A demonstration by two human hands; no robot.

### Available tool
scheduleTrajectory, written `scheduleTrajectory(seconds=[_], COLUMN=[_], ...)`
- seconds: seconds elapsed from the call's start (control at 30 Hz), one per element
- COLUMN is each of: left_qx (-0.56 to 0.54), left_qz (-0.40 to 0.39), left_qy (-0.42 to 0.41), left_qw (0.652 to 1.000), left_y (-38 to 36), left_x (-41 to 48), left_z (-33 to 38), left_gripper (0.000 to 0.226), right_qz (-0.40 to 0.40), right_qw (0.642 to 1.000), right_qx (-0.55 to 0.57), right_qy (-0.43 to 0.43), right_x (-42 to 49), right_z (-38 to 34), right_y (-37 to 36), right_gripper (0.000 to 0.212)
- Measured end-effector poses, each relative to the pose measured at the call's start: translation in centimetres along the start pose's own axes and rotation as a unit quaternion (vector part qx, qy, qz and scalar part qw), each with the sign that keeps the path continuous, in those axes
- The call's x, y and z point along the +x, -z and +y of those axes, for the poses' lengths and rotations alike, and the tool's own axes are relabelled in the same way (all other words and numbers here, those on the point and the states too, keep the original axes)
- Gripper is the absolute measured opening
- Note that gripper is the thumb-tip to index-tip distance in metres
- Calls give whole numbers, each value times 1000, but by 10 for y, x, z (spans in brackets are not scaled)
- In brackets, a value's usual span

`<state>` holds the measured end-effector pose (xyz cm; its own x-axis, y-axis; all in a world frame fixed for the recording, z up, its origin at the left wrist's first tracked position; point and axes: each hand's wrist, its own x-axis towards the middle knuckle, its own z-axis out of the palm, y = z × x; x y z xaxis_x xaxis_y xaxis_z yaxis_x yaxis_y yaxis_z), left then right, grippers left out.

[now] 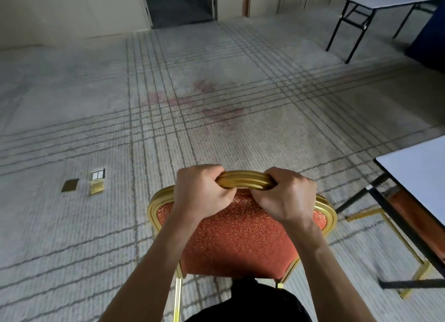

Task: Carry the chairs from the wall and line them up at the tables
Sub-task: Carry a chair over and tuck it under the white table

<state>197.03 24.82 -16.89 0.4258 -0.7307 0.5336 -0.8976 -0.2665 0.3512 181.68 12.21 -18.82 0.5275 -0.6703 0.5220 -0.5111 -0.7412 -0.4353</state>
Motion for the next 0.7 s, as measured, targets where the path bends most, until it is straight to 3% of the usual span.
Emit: scheduleTrajectory(seconds=[0.4,0.7], left_qx=[-12,-33], left_qz=[-14,-17], left_qy=[40,38], left_qw=[999,999], left_y=[-114,-228], left_x=[219,400], left_z=[-49,-142], left_gripper=[39,45], right_qz=[-18,-33], right_qw=[1000,999], right_qx=[17,-34], right_qy=[16,-11], right_x=[226,411], right_z=[95,153], right_y=[-86,-194], right_gripper=[27,23])
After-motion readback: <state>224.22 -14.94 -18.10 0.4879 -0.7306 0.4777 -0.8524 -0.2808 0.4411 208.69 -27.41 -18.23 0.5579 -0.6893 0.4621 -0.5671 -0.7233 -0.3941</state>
